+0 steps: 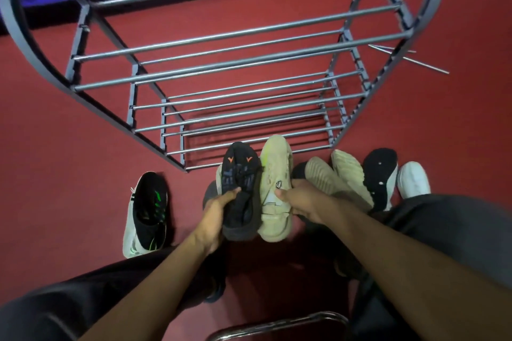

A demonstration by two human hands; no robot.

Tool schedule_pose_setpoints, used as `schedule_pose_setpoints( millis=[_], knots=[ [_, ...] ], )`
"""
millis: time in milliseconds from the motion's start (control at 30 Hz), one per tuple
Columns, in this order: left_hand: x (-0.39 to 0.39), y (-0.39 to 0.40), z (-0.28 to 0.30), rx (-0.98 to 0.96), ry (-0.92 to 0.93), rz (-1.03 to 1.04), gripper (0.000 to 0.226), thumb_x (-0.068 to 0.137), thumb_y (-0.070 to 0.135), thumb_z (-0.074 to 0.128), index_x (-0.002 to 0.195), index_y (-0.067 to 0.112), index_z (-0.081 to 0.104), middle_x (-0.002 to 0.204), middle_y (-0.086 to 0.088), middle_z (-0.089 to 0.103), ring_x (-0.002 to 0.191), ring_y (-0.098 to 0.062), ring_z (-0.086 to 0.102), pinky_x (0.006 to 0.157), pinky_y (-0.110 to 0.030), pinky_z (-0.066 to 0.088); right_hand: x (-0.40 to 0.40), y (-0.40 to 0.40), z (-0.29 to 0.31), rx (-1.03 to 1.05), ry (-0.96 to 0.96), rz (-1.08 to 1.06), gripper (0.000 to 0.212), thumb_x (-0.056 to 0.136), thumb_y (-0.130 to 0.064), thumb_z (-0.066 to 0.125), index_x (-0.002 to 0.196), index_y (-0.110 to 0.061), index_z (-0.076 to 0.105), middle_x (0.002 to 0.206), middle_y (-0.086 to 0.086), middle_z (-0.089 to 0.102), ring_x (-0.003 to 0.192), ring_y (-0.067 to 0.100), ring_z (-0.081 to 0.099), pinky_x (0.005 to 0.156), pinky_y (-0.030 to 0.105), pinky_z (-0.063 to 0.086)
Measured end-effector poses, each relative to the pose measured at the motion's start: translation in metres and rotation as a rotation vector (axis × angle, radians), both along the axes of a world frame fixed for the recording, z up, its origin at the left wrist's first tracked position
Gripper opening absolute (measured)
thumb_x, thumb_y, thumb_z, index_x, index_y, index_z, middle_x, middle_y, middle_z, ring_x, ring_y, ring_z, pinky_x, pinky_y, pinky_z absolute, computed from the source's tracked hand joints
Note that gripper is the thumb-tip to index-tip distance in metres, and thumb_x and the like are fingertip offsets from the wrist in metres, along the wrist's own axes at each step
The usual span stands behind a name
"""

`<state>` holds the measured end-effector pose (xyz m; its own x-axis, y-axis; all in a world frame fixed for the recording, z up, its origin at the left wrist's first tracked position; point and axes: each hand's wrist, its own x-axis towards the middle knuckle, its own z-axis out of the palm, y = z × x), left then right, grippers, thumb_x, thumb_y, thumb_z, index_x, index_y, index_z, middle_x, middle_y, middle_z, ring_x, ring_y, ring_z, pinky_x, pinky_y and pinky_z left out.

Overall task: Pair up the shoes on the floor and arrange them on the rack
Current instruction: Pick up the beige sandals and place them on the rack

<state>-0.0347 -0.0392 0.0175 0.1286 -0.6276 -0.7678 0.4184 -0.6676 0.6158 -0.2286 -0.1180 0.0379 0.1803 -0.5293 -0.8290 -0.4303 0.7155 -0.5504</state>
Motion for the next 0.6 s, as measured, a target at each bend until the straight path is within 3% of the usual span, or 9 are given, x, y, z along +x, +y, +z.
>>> schedule_pose_setpoints(
  millis=[100, 200, 233, 300, 367, 433, 500, 533, 600],
  knots=[
    [0.008, -0.004, -0.014, 0.055, -0.052, -0.028, 0.040, 0.092, 0.037, 0.064, 0.120, 0.009, 0.071, 0.119, -0.018, 0.072, 0.104, -0.033, 0.071, 0.090, -0.037, 0.056, -0.005, -0.001, -0.003, 0.014, 0.058, 0.016, 0.039, 0.096, -0.019, 0.064, 0.133, -0.006, 0.061, 0.126, 0.012, 0.069, 0.113, 0.029, 0.066, 0.102, 0.047, 0.054],
    [0.004, -0.005, -0.022, 0.271, -0.687, -0.497, 0.075, 0.092, 0.065, 0.047, 0.151, 0.020, 0.038, 0.155, -0.016, 0.040, 0.138, -0.036, 0.043, 0.115, -0.046, 0.035, -0.013, -0.001, -0.004, 0.027, 0.067, 0.039, 0.040, 0.097, -0.018, 0.061, 0.135, -0.006, 0.059, 0.128, 0.011, 0.068, 0.116, 0.028, 0.065, 0.104, 0.047, 0.052],
    [-0.004, -0.004, -0.020, 0.257, -0.757, -0.562, 0.085, 0.087, 0.075, 0.045, 0.154, 0.025, 0.032, 0.157, -0.010, 0.035, 0.143, -0.034, 0.037, 0.116, -0.046, 0.033, -0.015, 0.000, -0.002, 0.036, 0.034, 0.040, 0.038, 0.099, -0.018, 0.060, 0.135, -0.006, 0.060, 0.129, 0.011, 0.068, 0.118, 0.028, 0.064, 0.106, 0.047, 0.050],
    [-0.020, -0.008, -0.014, 0.068, -0.296, -0.463, 0.080, 0.079, 0.081, 0.051, 0.144, 0.034, 0.050, 0.144, 0.000, 0.056, 0.135, -0.025, 0.052, 0.103, -0.038, 0.050, -0.019, 0.001, 0.000, 0.081, -0.077, 0.018, 0.036, 0.101, -0.016, 0.058, 0.136, -0.008, 0.060, 0.132, 0.010, 0.067, 0.123, 0.028, 0.062, 0.111, 0.048, 0.046],
    [-0.040, -0.013, -0.008, 0.036, 0.125, -0.392, 0.057, 0.089, 0.069, 0.052, 0.128, 0.030, 0.067, 0.125, -0.004, 0.071, 0.119, -0.026, 0.066, 0.096, -0.043, 0.056, -0.025, -0.001, 0.002, 0.136, -0.205, -0.044, 0.038, 0.100, -0.017, 0.061, 0.137, -0.007, 0.059, 0.132, 0.011, 0.068, 0.126, 0.028, 0.061, 0.115, 0.048, 0.042],
    [-0.051, -0.023, -0.003, 0.012, 0.072, -0.351, 0.044, 0.098, 0.048, 0.053, 0.119, 0.014, 0.072, 0.115, -0.013, 0.075, 0.111, -0.033, 0.069, 0.096, -0.047, 0.056, -0.034, -0.011, 0.002, 0.203, -0.337, -0.114, 0.044, 0.098, -0.030, 0.064, 0.135, -0.006, 0.060, 0.130, 0.012, 0.070, 0.124, 0.027, 0.063, 0.114, 0.047, 0.043],
    [-0.057, -0.030, -0.004, -0.006, -0.111, -0.273, 0.036, 0.101, 0.032, 0.052, 0.112, 0.005, 0.072, 0.106, -0.015, 0.077, 0.100, -0.032, 0.073, 0.086, -0.040, 0.061, -0.042, -0.026, -0.004, 0.228, -0.356, -0.195, 0.056, 0.096, -0.051, 0.059, 0.132, -0.009, 0.063, 0.127, 0.009, 0.071, 0.122, 0.026, 0.064, 0.112, 0.045, 0.044],
    [-0.056, -0.033, -0.008, -0.010, -0.172, -0.241, 0.031, 0.101, 0.027, 0.052, 0.113, 0.004, 0.070, 0.104, -0.014, 0.077, 0.095, -0.029, 0.075, 0.081, -0.036, 0.061, -0.047, -0.034, -0.012, 0.192, -0.266, -0.229, 0.060, 0.096, -0.057, 0.055, 0.132, -0.009, 0.062, 0.124, 0.007, 0.069, 0.120, 0.026, 0.062, 0.112, 0.045, 0.044],
    [-0.047, -0.034, -0.016, -0.024, -0.259, -0.192, 0.025, 0.101, 0.024, 0.053, 0.113, 0.008, 0.067, 0.102, -0.010, 0.077, 0.091, -0.023, 0.075, 0.076, -0.032, 0.060, -0.057, -0.042, -0.034, 0.002, 0.243, -0.166, 0.059, 0.096, -0.050, 0.054, 0.137, -0.008, 0.057, 0.125, 0.008, 0.063, 0.119, 0.029, 0.057, 0.112, 0.045, 0.043]
  ],
)
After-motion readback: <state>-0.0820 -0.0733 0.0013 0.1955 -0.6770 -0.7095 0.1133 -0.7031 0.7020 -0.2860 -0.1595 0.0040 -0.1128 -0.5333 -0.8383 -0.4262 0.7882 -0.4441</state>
